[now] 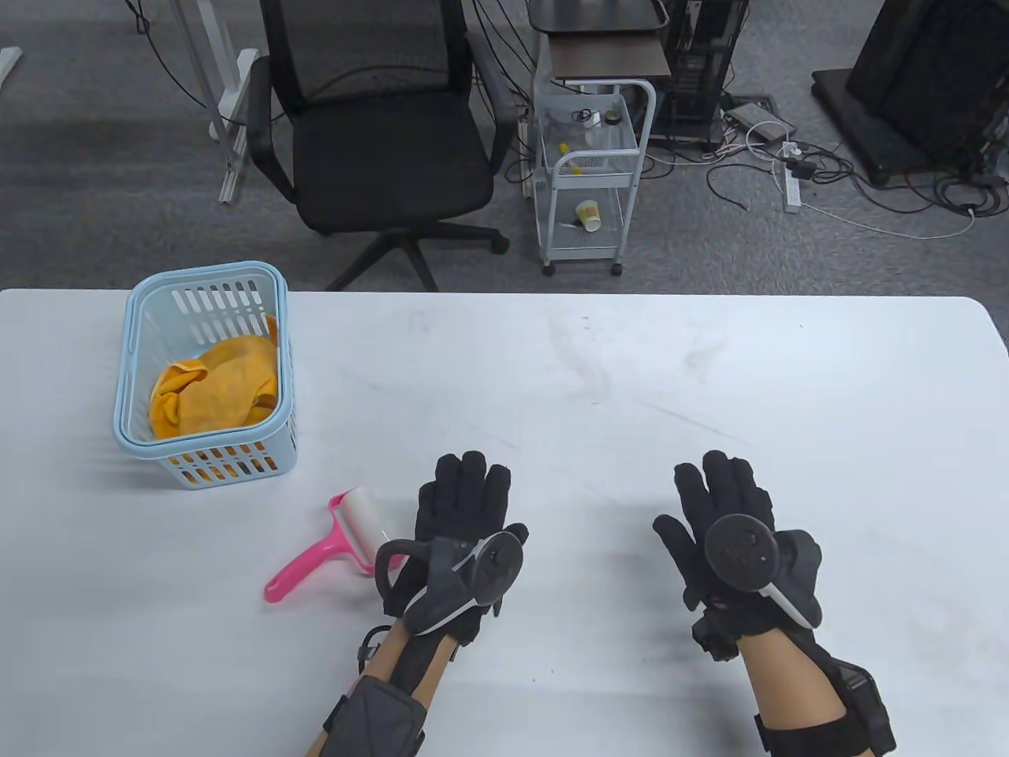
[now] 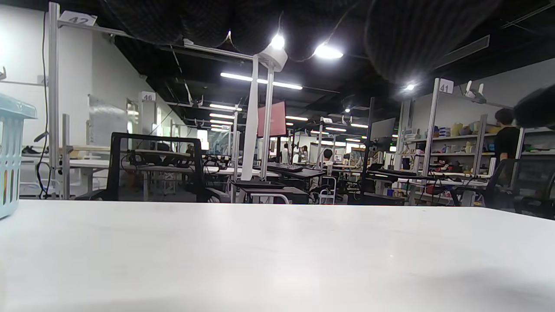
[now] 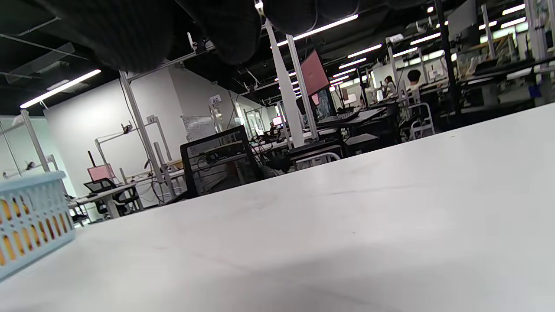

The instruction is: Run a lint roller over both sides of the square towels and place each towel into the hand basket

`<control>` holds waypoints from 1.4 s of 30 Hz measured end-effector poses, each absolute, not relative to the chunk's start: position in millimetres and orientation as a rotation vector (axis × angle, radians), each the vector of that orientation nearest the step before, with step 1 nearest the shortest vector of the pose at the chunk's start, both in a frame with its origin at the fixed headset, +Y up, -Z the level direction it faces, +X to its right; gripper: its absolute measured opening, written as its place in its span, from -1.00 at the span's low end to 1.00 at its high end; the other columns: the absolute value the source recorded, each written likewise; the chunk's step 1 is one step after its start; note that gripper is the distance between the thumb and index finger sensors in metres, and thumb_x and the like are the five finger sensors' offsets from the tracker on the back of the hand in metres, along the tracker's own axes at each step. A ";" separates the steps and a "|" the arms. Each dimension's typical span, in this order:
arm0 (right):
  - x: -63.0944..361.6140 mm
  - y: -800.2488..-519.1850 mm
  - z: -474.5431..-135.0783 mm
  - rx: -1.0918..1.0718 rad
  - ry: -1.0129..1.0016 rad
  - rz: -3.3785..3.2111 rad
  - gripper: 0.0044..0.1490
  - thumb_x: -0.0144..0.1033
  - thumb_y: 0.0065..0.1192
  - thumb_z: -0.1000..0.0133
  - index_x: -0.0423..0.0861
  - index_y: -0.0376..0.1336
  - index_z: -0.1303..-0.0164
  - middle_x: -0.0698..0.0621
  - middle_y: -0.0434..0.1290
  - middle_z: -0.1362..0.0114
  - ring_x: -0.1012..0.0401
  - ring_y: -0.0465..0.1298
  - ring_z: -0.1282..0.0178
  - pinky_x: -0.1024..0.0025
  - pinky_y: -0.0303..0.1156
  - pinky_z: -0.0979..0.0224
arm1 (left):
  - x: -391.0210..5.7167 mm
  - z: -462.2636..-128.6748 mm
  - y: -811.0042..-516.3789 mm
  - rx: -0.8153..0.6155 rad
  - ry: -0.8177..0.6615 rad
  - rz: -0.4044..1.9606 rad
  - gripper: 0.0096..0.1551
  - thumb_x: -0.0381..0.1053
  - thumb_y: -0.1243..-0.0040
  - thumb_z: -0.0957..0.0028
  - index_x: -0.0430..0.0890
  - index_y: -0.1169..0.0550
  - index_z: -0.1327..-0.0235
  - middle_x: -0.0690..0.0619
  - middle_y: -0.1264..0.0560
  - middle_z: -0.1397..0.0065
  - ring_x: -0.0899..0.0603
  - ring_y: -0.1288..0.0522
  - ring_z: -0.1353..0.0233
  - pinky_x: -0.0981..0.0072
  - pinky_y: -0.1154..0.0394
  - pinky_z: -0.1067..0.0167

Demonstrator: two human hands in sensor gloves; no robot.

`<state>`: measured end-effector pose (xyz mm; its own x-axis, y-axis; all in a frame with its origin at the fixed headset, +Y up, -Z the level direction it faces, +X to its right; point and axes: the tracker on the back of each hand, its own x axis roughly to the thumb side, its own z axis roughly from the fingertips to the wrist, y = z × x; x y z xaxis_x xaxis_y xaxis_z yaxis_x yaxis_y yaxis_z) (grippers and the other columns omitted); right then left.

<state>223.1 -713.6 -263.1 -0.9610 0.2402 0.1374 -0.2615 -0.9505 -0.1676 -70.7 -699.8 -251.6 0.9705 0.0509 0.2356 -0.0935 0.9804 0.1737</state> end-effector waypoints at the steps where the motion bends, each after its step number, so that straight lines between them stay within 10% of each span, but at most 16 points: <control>1: 221.1 -719.2 -263.6 0.181 -0.246 2.916 -0.12 0.09 0.02 -0.21 -0.17 0.06 -0.65 -0.21 -0.08 -0.70 -0.23 -0.16 -0.66 -0.37 0.00 -0.48 | -70.0 -252.0 -700.8 0.175 -0.234 0.064 -0.24 0.24 -0.14 -0.10 0.01 -0.30 -0.55 -0.16 -0.10 -0.73 -0.45 -0.08 -0.67 -0.32 -0.19 -0.46; 42: 210.6 -742.7 -265.8 0.197 -0.171 2.942 -0.17 0.03 -0.07 -0.22 -0.16 0.03 -0.63 -0.18 -0.09 -0.69 -0.15 -0.20 -0.63 -0.27 -0.07 -0.50 | -65.8 -251.7 -707.1 0.112 -0.241 0.053 -0.31 0.17 0.02 -0.14 -0.01 -0.25 -0.53 -0.15 -0.03 -0.72 -0.39 0.04 -0.67 -0.27 -0.10 -0.44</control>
<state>210.6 -742.7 -265.8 -0.9736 0.1785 0.1422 -0.1938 -0.9757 -0.1019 -65.8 -707.1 -251.7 0.9698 0.0392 0.2408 -0.0660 0.9924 0.1042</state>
